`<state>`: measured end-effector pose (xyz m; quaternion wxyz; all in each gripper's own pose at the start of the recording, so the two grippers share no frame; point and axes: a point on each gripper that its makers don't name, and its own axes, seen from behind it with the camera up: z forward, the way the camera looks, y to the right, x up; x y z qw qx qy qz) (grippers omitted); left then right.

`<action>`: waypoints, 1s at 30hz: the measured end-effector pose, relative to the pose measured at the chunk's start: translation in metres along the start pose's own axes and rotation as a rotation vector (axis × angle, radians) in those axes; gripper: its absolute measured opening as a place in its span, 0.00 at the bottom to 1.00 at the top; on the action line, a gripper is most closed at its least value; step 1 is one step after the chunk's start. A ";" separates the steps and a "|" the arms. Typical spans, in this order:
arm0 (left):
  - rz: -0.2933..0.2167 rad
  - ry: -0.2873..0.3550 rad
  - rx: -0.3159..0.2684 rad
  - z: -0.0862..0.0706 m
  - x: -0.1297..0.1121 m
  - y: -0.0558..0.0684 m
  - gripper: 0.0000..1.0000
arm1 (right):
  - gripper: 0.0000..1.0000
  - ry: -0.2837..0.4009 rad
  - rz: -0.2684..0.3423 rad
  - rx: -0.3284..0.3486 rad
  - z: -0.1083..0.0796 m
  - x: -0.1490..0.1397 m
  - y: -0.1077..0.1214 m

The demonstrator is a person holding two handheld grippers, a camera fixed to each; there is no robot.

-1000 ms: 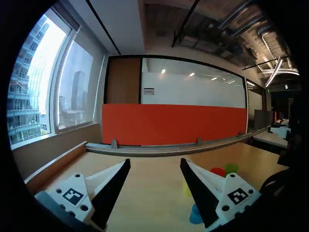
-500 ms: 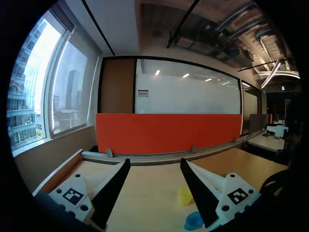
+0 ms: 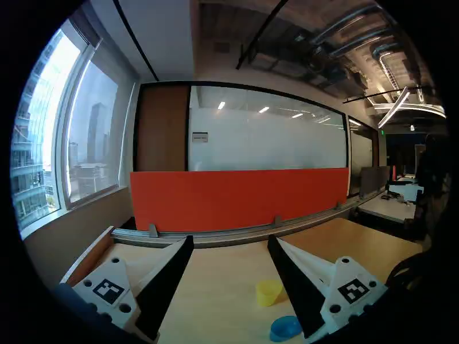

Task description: Pour water

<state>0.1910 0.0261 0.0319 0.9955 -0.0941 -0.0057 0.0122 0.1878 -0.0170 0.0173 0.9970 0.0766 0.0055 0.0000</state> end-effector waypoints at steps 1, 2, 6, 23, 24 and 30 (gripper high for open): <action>0.004 0.000 -0.008 0.000 0.001 0.001 0.96 | 0.99 0.000 0.000 0.015 0.000 0.000 -0.002; 0.008 -0.001 -0.017 -0.001 0.002 0.003 0.96 | 0.99 -0.001 0.000 0.032 0.000 0.000 -0.005; 0.018 0.000 -0.066 -0.001 0.004 0.013 0.96 | 0.99 0.003 -0.005 0.091 -0.002 0.001 -0.013; 0.061 -0.020 -0.264 -0.005 -0.017 0.050 0.96 | 0.99 -0.029 -0.054 0.287 0.001 -0.010 -0.047; 0.064 -0.023 -0.272 -0.005 -0.019 0.051 0.96 | 0.99 -0.035 -0.057 0.294 0.002 -0.012 -0.048; 0.066 -0.049 -0.313 -0.005 -0.036 0.058 0.96 | 0.99 -0.079 -0.066 0.339 0.006 -0.027 -0.053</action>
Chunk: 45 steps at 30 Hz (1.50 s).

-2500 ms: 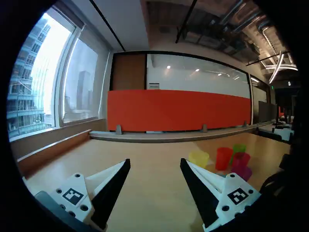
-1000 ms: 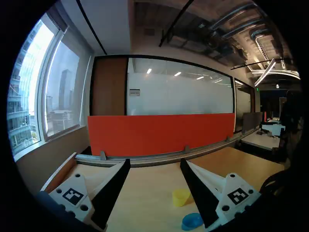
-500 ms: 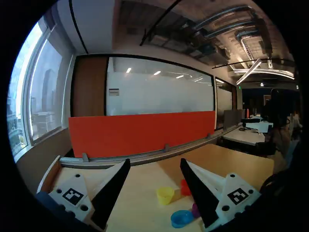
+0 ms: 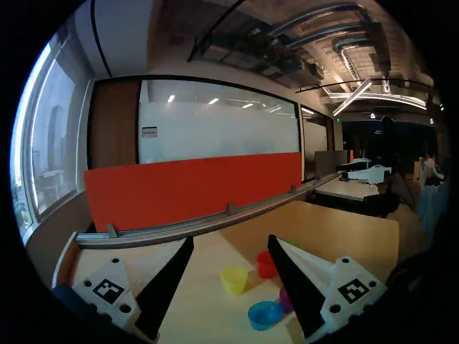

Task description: Pour water

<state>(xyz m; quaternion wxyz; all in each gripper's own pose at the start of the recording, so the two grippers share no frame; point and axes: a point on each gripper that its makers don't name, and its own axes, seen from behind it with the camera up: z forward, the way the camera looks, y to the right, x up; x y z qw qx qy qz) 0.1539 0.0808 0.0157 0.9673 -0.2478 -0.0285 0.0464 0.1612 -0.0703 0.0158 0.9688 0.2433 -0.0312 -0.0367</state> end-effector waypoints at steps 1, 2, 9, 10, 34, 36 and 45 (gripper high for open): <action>-0.002 -0.005 -0.004 0.001 -0.003 0.000 0.96 | 0.99 -0.006 0.001 0.006 0.001 -0.002 0.000; -0.004 -0.012 -0.009 0.002 -0.007 0.001 0.96 | 0.99 -0.014 0.003 0.012 0.002 -0.005 -0.001; -0.003 -0.046 -0.037 0.007 -0.031 0.003 0.96 | 0.99 -0.064 -0.025 0.041 0.010 -0.028 -0.002; -0.004 -0.051 -0.043 0.008 -0.034 0.003 0.96 | 0.99 -0.073 -0.028 0.048 0.011 -0.032 -0.003; -0.003 -0.216 -0.139 0.023 -0.148 0.028 0.96 | 0.99 -0.218 -0.032 0.125 0.038 -0.122 -0.004; 0.002 -0.230 -0.149 0.023 -0.155 0.031 0.96 | 0.99 -0.230 -0.035 0.129 0.040 -0.129 -0.004; 0.019 -0.272 -0.191 0.022 -0.174 0.043 0.96 | 0.99 -0.275 -0.050 0.147 0.047 -0.153 -0.006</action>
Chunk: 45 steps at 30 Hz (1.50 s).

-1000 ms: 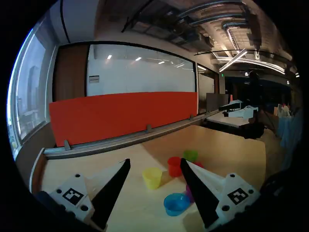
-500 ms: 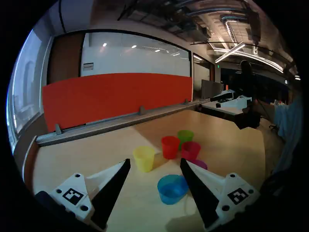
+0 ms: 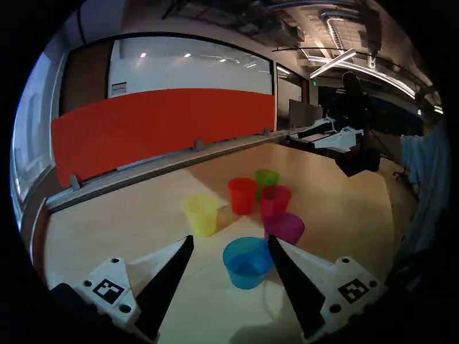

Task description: Pour water

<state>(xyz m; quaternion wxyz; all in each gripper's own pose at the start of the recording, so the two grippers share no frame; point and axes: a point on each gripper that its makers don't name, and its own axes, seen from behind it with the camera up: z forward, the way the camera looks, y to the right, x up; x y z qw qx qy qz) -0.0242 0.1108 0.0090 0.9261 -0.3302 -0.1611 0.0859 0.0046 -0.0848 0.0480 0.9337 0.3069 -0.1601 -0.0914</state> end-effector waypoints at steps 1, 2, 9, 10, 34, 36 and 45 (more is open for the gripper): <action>0.002 -0.006 -0.006 0.000 -0.002 0.002 0.96 | 0.99 -0.004 -0.001 0.001 0.001 -0.002 0.000; 0.004 -0.012 -0.012 0.001 -0.004 0.003 0.96 | 0.99 -0.009 -0.001 0.003 0.003 -0.004 0.001; 0.027 -0.064 -0.050 0.004 -0.021 0.017 0.96 | 1.00 -0.027 -0.003 0.006 0.009 -0.012 0.003; 0.032 -0.073 -0.056 0.005 -0.024 0.019 0.96 | 1.00 -0.028 -0.002 0.008 0.010 -0.012 0.004; 0.081 -0.259 -0.123 0.041 -0.070 0.029 0.96 | 1.00 -0.070 -0.011 0.043 0.040 -0.025 0.005; 0.081 -0.264 -0.129 0.045 -0.071 0.030 0.96 | 1.00 -0.072 -0.011 0.045 0.043 -0.026 0.006; 0.079 -0.274 -0.147 0.058 -0.074 0.033 0.96 | 1.00 -0.083 -0.009 0.046 0.051 -0.031 0.011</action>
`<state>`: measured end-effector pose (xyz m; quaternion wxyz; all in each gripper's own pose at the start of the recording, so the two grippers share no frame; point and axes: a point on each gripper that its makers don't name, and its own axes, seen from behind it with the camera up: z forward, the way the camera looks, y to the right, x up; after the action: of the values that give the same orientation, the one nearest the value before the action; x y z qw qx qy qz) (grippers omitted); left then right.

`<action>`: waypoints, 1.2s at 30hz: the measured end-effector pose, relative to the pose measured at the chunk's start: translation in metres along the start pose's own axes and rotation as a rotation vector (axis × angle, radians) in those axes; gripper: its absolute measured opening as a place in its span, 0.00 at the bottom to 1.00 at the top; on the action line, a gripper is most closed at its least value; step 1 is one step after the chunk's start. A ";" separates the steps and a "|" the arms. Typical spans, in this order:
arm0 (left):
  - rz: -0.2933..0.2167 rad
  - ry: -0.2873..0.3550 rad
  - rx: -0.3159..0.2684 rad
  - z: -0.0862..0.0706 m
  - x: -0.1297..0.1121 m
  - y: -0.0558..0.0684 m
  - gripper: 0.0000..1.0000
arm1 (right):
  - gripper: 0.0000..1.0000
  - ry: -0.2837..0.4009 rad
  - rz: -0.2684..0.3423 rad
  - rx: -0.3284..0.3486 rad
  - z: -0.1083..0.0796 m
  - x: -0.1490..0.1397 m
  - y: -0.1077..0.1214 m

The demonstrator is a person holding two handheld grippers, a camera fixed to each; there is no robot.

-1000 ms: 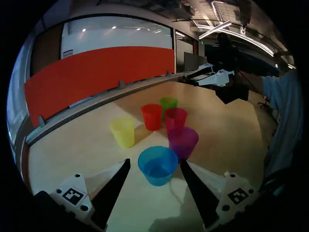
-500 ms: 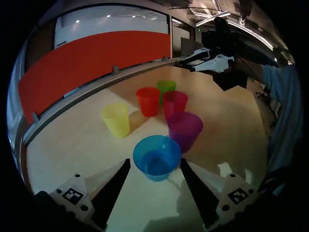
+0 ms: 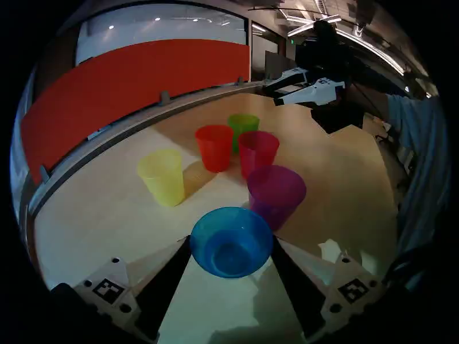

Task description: Pour water

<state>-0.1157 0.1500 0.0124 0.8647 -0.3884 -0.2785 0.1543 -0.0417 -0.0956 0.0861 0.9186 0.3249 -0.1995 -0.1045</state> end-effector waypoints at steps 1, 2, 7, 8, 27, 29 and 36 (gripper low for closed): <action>0.002 -0.002 0.000 0.001 0.000 0.000 0.96 | 1.00 -0.001 0.000 0.000 0.001 0.000 0.000; 0.003 -0.004 0.000 0.002 -0.001 0.000 0.96 | 1.00 -0.001 0.000 -0.001 0.002 0.000 0.001; 0.010 -0.007 -0.001 0.004 -0.001 0.001 0.96 | 1.00 -0.002 0.000 0.003 0.004 0.000 0.001; 0.010 -0.007 -0.002 0.005 0.000 0.001 0.96 | 1.00 -0.002 0.000 0.003 0.004 0.000 0.001; 0.008 -0.012 0.015 0.007 -0.002 0.001 0.88 | 1.00 -0.065 0.030 0.008 0.022 -0.036 -0.005; 0.008 -0.012 0.015 0.007 -0.002 0.001 0.88 | 1.00 -0.077 0.031 0.007 0.025 -0.042 -0.005; 0.007 -0.003 0.020 0.006 0.000 0.001 0.88 | 1.00 -0.107 0.029 -0.002 0.036 -0.053 -0.004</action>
<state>-0.1194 0.1547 0.0149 0.8675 -0.3806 -0.2768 0.1609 -0.1052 -0.1011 0.0934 0.9083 0.3148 -0.2531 -0.1086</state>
